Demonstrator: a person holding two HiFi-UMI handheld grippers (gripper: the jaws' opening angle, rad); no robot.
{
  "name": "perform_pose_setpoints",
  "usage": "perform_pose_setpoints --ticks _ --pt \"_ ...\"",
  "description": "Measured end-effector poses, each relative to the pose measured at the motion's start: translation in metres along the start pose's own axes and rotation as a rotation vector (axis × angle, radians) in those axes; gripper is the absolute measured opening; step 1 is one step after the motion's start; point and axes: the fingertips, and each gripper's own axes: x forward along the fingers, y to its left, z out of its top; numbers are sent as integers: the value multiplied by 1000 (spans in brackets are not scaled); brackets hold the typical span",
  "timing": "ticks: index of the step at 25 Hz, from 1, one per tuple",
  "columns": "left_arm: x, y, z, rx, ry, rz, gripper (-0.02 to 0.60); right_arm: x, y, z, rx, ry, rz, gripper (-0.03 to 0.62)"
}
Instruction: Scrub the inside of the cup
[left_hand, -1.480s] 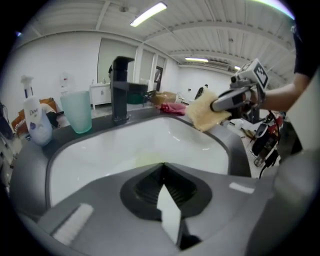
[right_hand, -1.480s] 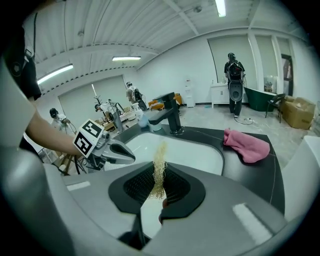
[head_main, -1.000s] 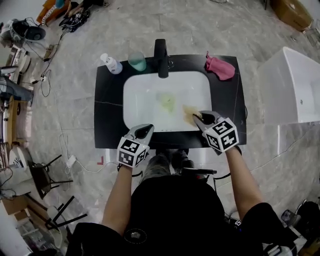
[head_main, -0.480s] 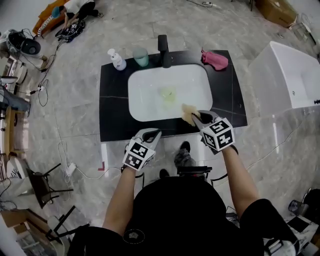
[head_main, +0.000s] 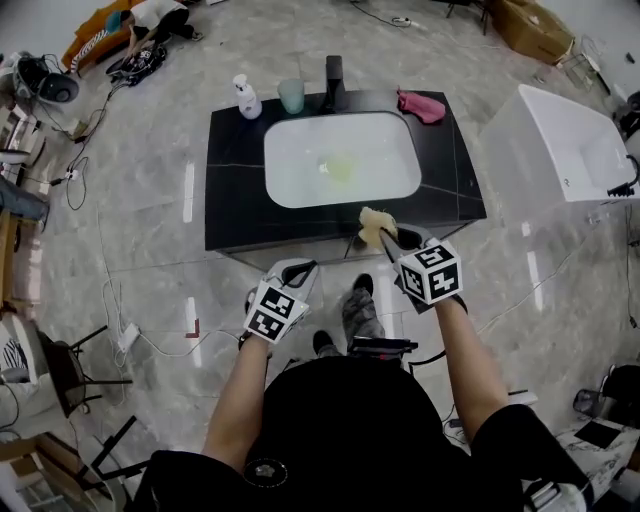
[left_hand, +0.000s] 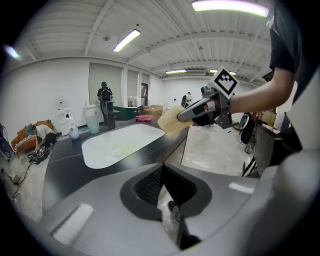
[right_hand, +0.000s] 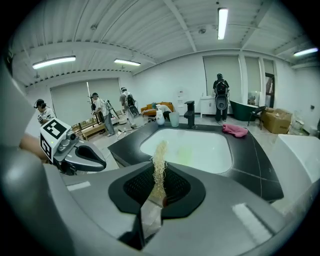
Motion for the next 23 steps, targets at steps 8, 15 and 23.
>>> perform_pose_setpoints --ticks 8,15,23 --pt "-23 -14 3 -23 -90 40 0 -37 27 -12 10 -44 -75 41" --pt "-24 -27 6 37 -56 52 -2 -48 41 -19 8 -43 -76 41" --pt "-14 -39 11 30 -86 -39 -2 -50 41 -14 -7 -53 -74 41"
